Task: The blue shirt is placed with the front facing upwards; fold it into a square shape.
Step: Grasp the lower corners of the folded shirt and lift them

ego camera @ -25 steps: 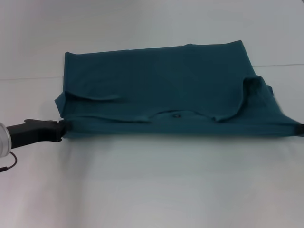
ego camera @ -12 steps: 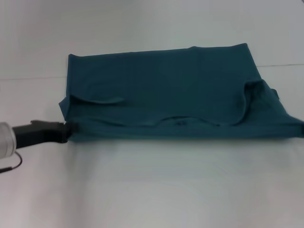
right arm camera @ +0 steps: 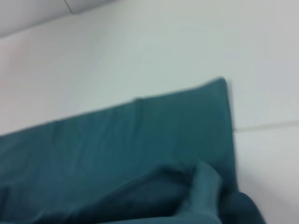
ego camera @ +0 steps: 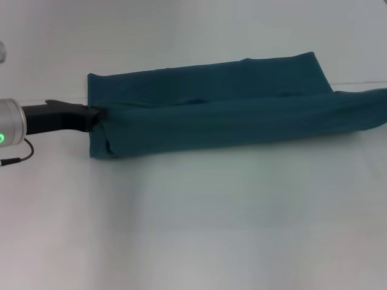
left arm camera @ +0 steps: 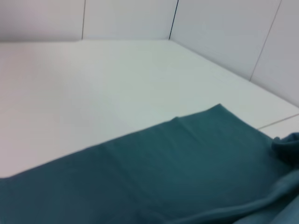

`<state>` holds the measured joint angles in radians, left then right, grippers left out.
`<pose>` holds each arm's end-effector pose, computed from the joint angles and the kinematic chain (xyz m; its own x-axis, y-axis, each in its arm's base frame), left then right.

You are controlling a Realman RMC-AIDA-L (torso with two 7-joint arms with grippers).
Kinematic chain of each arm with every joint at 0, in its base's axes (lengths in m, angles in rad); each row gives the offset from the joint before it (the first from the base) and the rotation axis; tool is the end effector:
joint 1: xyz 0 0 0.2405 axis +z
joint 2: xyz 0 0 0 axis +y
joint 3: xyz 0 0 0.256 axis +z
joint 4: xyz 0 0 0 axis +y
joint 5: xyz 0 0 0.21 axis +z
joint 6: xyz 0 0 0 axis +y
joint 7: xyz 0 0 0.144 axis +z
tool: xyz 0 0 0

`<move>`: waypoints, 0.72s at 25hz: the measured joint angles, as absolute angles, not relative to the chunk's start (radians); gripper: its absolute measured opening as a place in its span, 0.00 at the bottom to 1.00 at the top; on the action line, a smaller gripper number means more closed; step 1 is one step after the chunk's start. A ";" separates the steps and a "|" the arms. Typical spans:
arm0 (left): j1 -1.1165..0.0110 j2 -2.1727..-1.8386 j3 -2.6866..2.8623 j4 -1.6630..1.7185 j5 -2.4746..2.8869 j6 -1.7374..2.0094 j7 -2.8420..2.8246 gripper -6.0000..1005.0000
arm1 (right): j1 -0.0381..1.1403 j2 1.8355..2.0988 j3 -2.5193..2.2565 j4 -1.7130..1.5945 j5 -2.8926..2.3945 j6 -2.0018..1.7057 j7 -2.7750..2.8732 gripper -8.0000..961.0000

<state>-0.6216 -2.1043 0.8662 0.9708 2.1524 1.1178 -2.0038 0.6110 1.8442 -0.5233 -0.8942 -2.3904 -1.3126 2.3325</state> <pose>-0.2207 0.4179 0.0344 0.7264 0.5013 0.4702 0.6830 -0.6024 -0.4131 0.3164 0.4006 0.1698 0.3882 -0.7156 -0.5808 -0.9032 -0.1703 -0.3939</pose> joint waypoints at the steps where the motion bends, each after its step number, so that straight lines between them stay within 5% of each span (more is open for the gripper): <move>1: -0.617 -2.105 0.865 0.983 2.152 1.128 -2.007 0.03 | 0.610 1.849 -0.520 -0.921 -2.389 -1.341 2.338 0.07; 11: -0.458 -2.158 0.867 1.113 2.152 1.238 -1.994 0.02 | 0.468 1.966 -0.516 -1.099 -2.383 -1.543 2.312 0.07; 18: -0.386 -2.166 0.828 1.191 2.152 1.355 -1.994 0.02 | 0.384 1.993 -0.501 -1.119 -2.377 -1.571 2.272 0.07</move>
<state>-0.3858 -2.1663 0.8276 1.1913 2.1520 1.3554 -1.9943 0.3839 1.9927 -0.5007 -1.1192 -2.3767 -1.5714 2.2722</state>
